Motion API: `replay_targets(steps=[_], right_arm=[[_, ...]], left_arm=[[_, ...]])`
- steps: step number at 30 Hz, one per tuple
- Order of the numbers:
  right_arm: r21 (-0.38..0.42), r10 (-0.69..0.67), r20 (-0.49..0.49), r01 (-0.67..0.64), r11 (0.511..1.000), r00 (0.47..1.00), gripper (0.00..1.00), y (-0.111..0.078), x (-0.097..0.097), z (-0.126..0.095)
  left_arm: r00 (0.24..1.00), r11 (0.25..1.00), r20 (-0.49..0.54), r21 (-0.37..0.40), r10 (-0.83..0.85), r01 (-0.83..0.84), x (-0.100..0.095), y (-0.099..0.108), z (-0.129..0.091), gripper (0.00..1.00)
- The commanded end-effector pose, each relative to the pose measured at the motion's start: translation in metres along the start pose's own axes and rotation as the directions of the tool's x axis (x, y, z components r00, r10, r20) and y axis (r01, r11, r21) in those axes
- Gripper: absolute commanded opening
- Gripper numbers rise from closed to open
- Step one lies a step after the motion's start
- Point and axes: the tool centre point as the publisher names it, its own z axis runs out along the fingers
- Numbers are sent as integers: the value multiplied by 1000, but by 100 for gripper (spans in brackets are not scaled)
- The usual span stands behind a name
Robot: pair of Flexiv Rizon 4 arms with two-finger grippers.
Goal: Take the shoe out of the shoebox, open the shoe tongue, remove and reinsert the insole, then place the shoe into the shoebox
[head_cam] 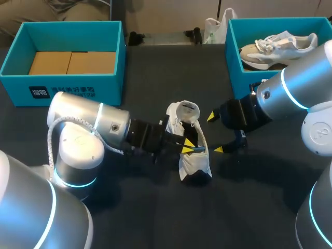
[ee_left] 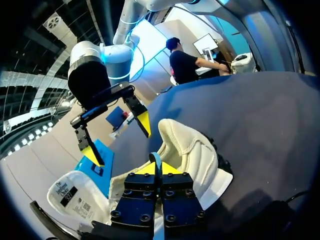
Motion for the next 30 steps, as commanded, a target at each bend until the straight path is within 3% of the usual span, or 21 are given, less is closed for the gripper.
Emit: replay_targets(steps=[1,2,3,4,7,14,17,24,30], right_arm=[[3,0,2,0,1000,1000,100,1,0,2],[3,0,2,0,1000,1000,100,1,0,2],[3,0,2,0,1000,1000,100,1,0,2],[3,0,2,0,1000,1000,100,1,0,2],[3,0,2,0,1000,1000,100,1,0,2],[3,0,2,0,1000,1000,100,1,0,2],[3,0,2,0,1000,1000,100,1,0,2],[3,0,2,0,1000,1000,100,1,0,2],[3,0,2,0,1000,1000,100,1,0,2]], left_arm=[[1000,1000,1,2,-2,2,0,-2,-3,0],[1000,1000,2,5,-2,2,0,-4,-4,0],[1000,1000,5,12,-2,2,-1,-6,-5,25],[1000,1000,6,16,-1,1,-2,-9,-7,35],[1000,1000,10,30,2,-2,-4,-18,-12,51],[1000,998,28,57,-10,9,-9,-31,-21,54],[1000,998,19,61,-11,10,-12,-36,-25,68],[1000,998,-21,60,-1,2,-22,-41,-37,68],[994,997,-101,68,32,-25,-32,-49,-46,75]])
